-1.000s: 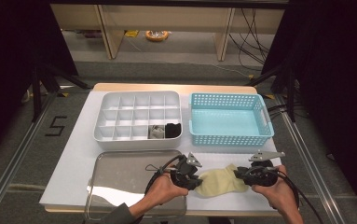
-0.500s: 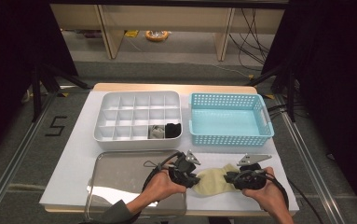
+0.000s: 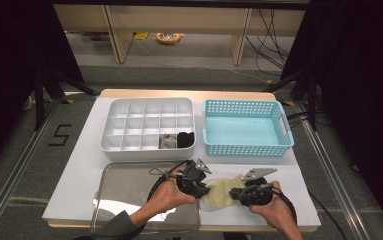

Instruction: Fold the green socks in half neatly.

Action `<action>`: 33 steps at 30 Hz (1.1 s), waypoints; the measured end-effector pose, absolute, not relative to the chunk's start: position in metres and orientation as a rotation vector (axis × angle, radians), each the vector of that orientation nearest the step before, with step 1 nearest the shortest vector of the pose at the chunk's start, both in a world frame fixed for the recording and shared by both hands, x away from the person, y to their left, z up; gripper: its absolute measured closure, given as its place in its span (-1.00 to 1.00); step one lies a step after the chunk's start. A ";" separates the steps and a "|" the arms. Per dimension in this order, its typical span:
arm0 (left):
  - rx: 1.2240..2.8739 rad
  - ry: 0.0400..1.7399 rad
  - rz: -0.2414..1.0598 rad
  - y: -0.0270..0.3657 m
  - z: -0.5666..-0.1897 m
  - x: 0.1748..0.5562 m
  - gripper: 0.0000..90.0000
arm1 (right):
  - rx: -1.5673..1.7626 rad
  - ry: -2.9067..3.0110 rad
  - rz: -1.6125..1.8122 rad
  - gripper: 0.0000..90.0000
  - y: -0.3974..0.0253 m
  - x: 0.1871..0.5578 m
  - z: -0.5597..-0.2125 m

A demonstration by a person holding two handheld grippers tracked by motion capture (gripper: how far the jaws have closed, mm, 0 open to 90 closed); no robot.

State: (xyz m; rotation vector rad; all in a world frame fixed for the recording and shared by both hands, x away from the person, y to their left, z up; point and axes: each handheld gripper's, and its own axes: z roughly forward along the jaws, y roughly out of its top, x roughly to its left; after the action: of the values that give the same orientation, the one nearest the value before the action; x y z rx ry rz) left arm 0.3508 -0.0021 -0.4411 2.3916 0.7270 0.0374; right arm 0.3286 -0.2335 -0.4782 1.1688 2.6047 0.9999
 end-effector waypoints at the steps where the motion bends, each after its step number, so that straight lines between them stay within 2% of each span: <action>1: 2.394 0.728 0.039 -0.002 -0.441 0.351 0.81 | 1.167 2.598 1.002 0.79 -0.232 0.329 -0.478; 5: 2.379 0.772 0.010 -0.003 -0.441 0.349 0.80 | 1.142 2.596 0.994 0.78 -0.232 0.329 -0.475; 6: 2.396 0.730 0.030 -0.002 -0.440 0.352 0.80 | 1.171 2.582 1.022 0.78 -0.229 0.329 -0.473; 10: 2.397 0.742 0.025 -0.004 -0.439 0.352 0.80 | 1.160 2.542 1.045 0.78 -0.223 0.339 -0.468; 18: 2.356 0.741 0.014 -0.013 -0.431 0.355 0.78 | 1.185 2.562 1.016 0.80 -0.219 0.350 -0.479; 26: 2.298 0.800 -0.029 -0.024 -0.430 0.361 0.79 | 1.270 2.445 1.080 0.78 -0.251 0.350 -0.459; 33: 2.320 0.806 -0.071 -0.043 -0.428 0.367 0.78 | 1.342 2.353 1.135 0.74 -0.283 0.347 -0.447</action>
State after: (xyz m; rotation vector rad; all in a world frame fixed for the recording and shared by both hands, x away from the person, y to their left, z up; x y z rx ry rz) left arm 0.3670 -0.0432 -0.4280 2.3195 0.8059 -0.0714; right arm 0.3466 -0.2825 -0.4466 1.3423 2.3526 1.1354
